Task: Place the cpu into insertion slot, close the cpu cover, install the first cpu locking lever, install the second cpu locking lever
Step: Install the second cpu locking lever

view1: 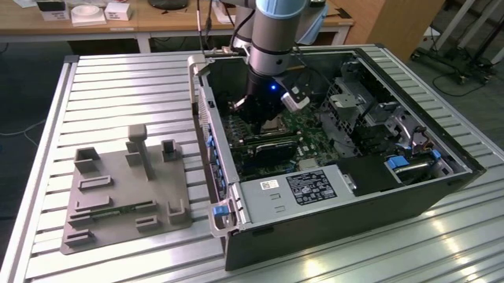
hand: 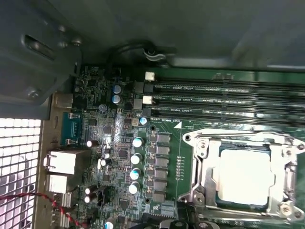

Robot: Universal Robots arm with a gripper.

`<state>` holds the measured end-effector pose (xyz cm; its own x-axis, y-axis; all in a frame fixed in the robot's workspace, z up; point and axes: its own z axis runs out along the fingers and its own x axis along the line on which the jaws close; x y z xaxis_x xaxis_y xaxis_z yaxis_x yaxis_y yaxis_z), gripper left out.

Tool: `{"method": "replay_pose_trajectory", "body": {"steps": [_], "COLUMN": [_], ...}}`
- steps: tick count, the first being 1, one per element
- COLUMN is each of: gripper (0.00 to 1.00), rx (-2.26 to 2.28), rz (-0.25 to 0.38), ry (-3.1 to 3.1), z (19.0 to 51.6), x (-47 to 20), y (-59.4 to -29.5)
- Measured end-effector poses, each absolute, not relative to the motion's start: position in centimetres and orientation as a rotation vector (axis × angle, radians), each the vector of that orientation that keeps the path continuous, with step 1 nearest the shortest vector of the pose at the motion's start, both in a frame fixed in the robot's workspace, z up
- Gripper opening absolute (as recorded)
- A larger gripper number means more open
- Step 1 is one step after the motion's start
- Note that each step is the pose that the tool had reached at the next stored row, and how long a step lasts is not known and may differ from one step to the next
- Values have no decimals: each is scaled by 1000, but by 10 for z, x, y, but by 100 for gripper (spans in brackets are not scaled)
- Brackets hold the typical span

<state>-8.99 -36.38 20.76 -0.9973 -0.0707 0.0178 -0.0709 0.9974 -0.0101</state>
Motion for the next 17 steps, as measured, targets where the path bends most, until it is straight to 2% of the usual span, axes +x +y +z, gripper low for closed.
{"method": "replay_pose_trajectory", "body": {"steps": [9,17], "gripper": [10,10], "rx": [111,111], "rz": [17,17], "ry": [-3126,-3128], "z": [232,234], "x": [-90,-90], "y": [-361,-361]}}
